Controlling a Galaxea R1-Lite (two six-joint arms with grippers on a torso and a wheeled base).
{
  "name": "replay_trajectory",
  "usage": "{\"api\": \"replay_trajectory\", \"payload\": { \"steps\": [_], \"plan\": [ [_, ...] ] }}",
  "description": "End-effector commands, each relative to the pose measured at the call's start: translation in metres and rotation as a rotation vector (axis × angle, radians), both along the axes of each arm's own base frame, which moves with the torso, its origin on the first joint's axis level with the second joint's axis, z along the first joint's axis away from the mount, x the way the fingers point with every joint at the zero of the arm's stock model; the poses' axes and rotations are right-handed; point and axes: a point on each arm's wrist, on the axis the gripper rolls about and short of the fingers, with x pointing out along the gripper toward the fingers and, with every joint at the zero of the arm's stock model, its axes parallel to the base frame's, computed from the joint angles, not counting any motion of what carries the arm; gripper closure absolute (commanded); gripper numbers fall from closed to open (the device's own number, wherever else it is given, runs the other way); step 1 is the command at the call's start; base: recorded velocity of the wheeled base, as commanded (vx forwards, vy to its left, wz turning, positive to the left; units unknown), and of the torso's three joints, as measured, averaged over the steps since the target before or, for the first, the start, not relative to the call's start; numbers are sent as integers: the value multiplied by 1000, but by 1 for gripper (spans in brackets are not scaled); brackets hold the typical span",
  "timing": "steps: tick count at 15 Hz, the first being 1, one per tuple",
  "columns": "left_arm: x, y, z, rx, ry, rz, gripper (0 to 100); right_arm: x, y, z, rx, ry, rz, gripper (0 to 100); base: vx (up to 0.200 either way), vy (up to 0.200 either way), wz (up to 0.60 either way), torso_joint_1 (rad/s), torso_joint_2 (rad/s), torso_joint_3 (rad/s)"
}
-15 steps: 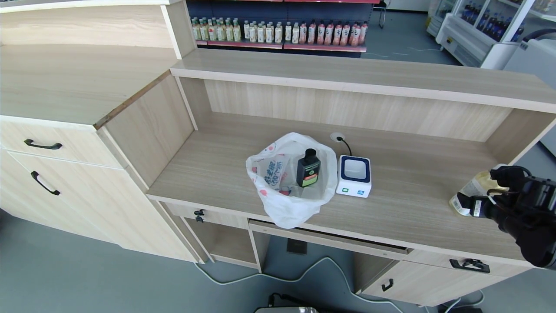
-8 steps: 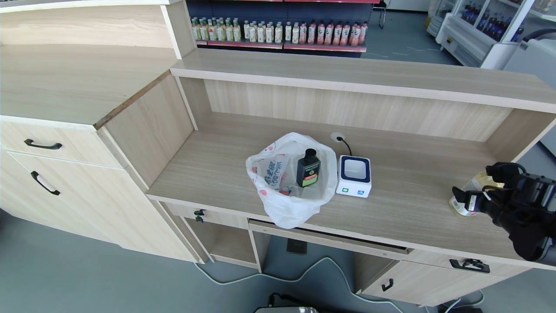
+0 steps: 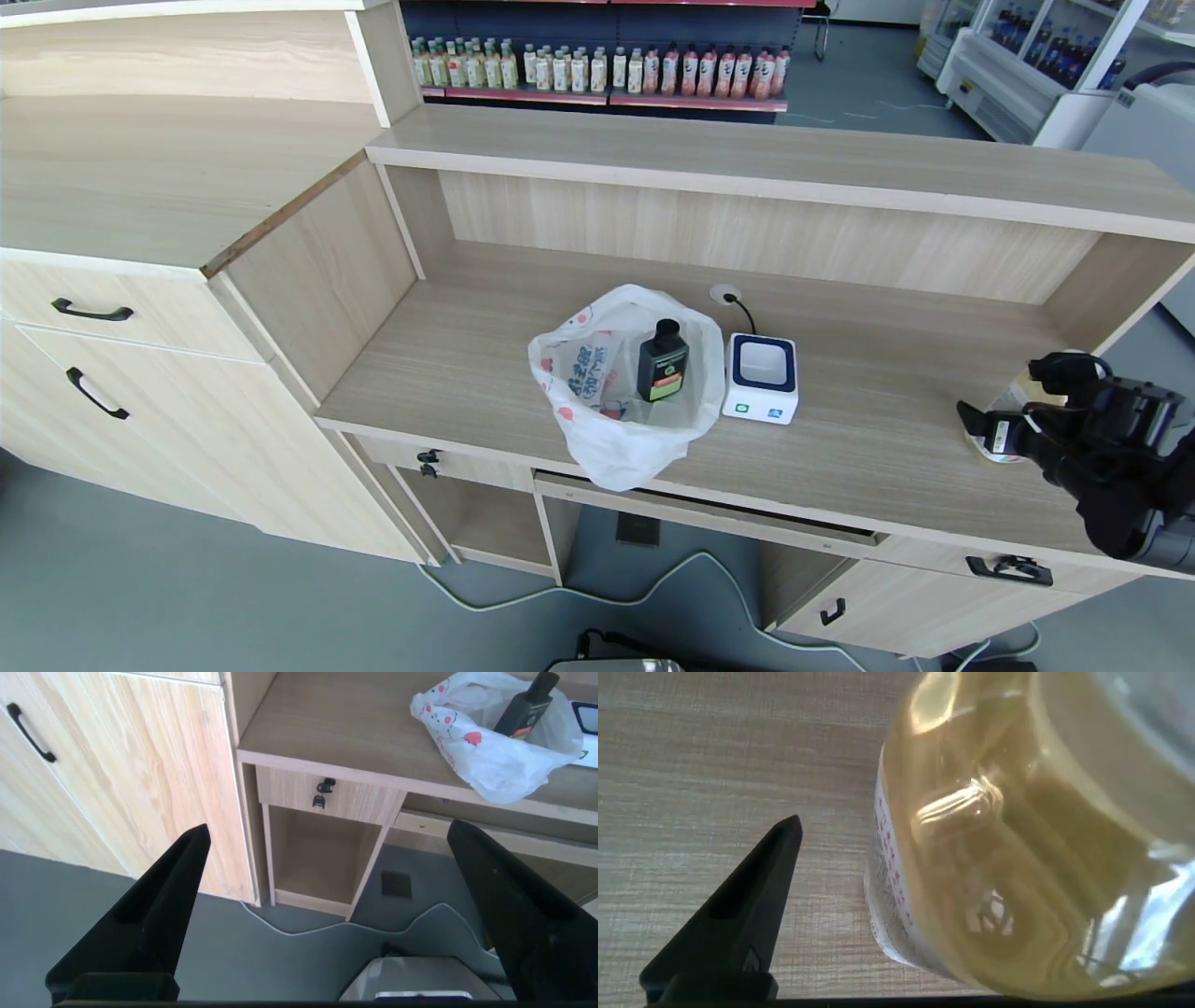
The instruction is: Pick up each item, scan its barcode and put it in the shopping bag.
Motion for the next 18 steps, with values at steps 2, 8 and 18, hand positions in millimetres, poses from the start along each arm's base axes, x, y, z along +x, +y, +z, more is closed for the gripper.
{"api": "replay_trajectory", "payload": {
  "steps": [2, 8, 18],
  "plan": [
    [0, 0, 0, -1, -1, 0, 0, 5, 1, -5, -3, -6, 11, 0, 0, 0, 0, 0, 0, 0],
    [0, 0, 0, -1, -1, 0, 0, 8, 2, -5, -12, -61, 121, 100, 0, 0, 0, 0, 0, 0],
    [0, 0, 0, -1, -1, 0, 0, 6, 2, 10, -54, -103, 121, 100, 0, 0, 0, 0, 0, 0]
  ]
}}
